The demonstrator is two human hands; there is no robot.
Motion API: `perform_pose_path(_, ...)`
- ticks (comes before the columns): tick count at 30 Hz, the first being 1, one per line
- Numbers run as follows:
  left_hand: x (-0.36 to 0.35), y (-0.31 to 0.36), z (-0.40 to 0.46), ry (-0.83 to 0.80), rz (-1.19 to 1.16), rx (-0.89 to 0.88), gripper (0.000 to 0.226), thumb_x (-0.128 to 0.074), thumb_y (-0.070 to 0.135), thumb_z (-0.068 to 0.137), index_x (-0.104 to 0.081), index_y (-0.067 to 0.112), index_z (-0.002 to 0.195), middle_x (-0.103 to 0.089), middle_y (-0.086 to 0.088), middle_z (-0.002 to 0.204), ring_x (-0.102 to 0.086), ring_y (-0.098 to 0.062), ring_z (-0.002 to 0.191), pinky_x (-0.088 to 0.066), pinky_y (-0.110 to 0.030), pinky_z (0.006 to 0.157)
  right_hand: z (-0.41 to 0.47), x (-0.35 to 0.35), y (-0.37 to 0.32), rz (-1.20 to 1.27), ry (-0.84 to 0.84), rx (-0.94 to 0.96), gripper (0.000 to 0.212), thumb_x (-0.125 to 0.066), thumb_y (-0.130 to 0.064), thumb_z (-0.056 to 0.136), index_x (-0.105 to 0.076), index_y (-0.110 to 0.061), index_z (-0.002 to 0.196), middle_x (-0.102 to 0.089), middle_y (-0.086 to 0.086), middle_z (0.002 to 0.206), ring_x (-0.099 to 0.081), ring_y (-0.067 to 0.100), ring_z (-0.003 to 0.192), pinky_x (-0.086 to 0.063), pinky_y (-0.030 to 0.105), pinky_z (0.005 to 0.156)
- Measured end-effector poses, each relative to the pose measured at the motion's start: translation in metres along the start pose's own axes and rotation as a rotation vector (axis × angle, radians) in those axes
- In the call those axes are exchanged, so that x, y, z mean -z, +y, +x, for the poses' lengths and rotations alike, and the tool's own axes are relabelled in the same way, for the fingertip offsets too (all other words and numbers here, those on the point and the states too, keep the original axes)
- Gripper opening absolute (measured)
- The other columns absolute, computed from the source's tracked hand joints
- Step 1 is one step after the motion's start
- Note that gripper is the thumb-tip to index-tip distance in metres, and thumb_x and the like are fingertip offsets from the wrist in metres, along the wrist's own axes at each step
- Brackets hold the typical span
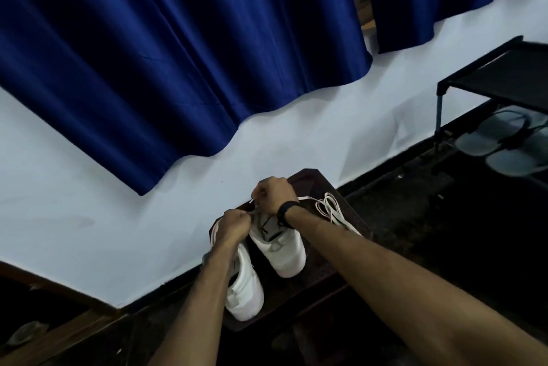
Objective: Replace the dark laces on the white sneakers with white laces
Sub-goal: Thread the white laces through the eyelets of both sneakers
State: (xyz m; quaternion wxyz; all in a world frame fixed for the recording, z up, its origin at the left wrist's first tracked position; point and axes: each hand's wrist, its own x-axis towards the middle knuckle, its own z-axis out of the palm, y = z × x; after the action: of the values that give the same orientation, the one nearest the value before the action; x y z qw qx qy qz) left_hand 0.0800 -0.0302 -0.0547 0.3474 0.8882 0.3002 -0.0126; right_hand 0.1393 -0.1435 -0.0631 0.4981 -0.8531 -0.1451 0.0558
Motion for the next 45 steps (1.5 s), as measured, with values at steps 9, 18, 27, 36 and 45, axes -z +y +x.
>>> perform_pose_path(9,-0.003,-0.032,0.022,-0.038,-0.492,0.085,0.011,-0.071,0.009,0.069,-0.077,0.011,0.078,-0.074,-0.018,0.089,-0.07,-0.036,0.092,-0.054,-0.046,0.091,0.003,0.003,0.034,-0.169,0.157,0.046,0.02,-0.054,-0.01,0.085,-0.071,-0.02,0.089,-0.068,0.009,0.1,-0.063,0.031,0.094,-0.045,0.031,0.073)
perform_pose_path(18,-0.002,-0.037,0.011,-0.064,-0.696,0.149,0.008,-0.071,0.007,0.082,-0.064,0.004,0.083,-0.067,-0.023,0.089,-0.064,-0.029,0.078,-0.052,-0.036,0.072,-0.008,-0.006,0.025,-0.31,0.166,0.143,0.019,-0.055,-0.027,0.087,-0.073,-0.031,0.094,-0.072,0.001,0.096,-0.064,0.029,0.093,-0.035,0.03,0.067)
perform_pose_path(27,-0.003,-0.033,-0.001,-0.104,-0.838,0.176,0.009,-0.07,0.006,0.085,-0.064,0.003,0.089,-0.068,-0.015,0.071,-0.066,-0.02,0.051,-0.051,-0.023,0.046,-0.018,-0.021,0.017,-0.45,0.149,0.221,0.021,-0.055,-0.027,0.087,-0.072,-0.035,0.095,-0.07,0.001,0.093,-0.065,0.027,0.091,-0.035,0.029,0.065)
perform_pose_path(36,-0.002,-0.034,-0.007,-0.164,-0.871,0.169,0.031,-0.067,0.033,0.091,-0.072,0.003,0.083,-0.073,-0.017,0.081,-0.071,-0.023,0.064,-0.056,-0.027,0.054,-0.024,-0.027,0.016,-0.557,0.171,0.29,0.026,-0.048,-0.033,0.09,-0.073,-0.027,0.094,-0.068,0.003,0.09,-0.063,0.027,0.088,-0.04,0.033,0.071)
perform_pose_path(45,-0.007,-0.023,-0.007,-0.085,-0.71,0.155,0.05,-0.061,-0.006,0.085,-0.066,0.015,0.041,-0.063,-0.007,0.052,-0.058,-0.014,0.042,-0.049,-0.022,0.048,-0.021,-0.029,0.018,-0.437,0.212,0.286,0.019,-0.049,-0.026,0.082,-0.066,-0.022,0.09,-0.067,0.007,0.084,-0.062,0.033,0.082,-0.05,0.039,0.072)
